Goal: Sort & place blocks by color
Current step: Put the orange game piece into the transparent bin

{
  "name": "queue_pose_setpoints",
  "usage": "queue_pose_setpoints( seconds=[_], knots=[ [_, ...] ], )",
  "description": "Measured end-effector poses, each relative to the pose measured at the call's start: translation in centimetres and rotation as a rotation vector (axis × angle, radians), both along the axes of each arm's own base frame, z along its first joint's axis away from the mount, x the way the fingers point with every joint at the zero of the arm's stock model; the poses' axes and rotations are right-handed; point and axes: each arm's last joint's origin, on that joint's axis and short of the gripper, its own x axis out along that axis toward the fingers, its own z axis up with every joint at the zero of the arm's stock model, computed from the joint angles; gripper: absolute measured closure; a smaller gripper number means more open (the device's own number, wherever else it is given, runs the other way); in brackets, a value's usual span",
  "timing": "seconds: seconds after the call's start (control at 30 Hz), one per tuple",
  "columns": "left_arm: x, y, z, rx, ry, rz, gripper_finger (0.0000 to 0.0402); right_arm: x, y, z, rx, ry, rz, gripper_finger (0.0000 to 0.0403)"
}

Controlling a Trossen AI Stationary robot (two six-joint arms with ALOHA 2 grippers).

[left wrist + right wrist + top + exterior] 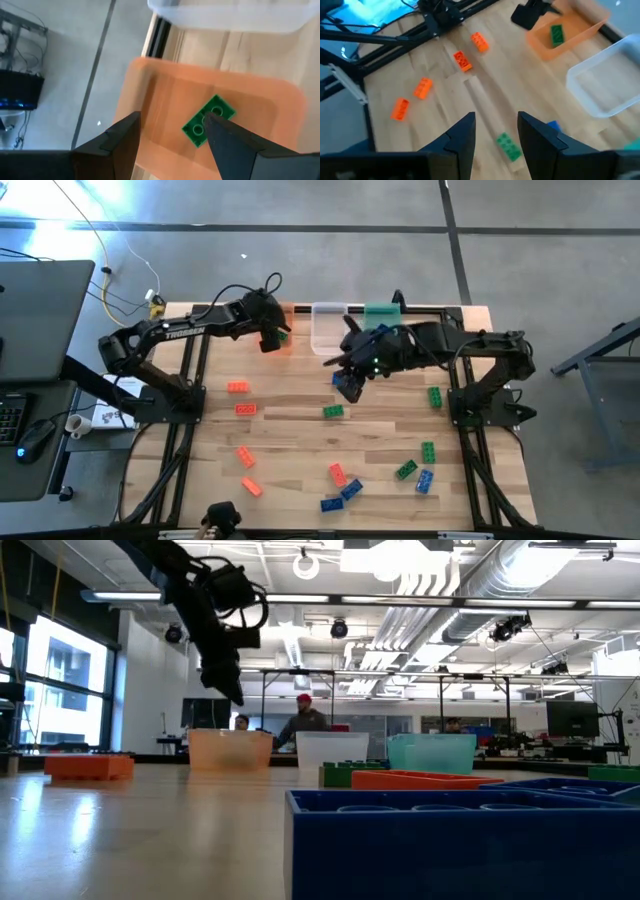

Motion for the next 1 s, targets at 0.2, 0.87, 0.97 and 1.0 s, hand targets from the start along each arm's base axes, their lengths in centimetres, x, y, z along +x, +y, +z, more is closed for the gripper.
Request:
queue_pose_setpoints(
  seconds=[0.2, 0.87, 0.97, 1.0],
  knots=[
    [0.2, -2.4, 2.0, 0.016, -0.066, -0.038, 0.0192, 1.0, 2.5, -1.4, 0.01, 0.041, 0.047, 0.0267],
    [-0.6, -14.7, 3.3, -0.339, 0.028, -0.348, 0.0192, 2.3, 4.2, -3.4, -0.197, 0.106, 0.047, 0.0267],
    [-0.5, -15.6, 3.1, -0.357, 0.052, -0.364, 0.0192, 2.4, 3.6, -3.4, -0.197, 0.108, 0.033, 0.0267],
    [-0.5, -15.9, 3.1, -0.365, 0.052, -0.369, 0.0192, 2.4, 3.5, -3.4, -0.201, 0.11, 0.035, 0.0267]
  ],
)
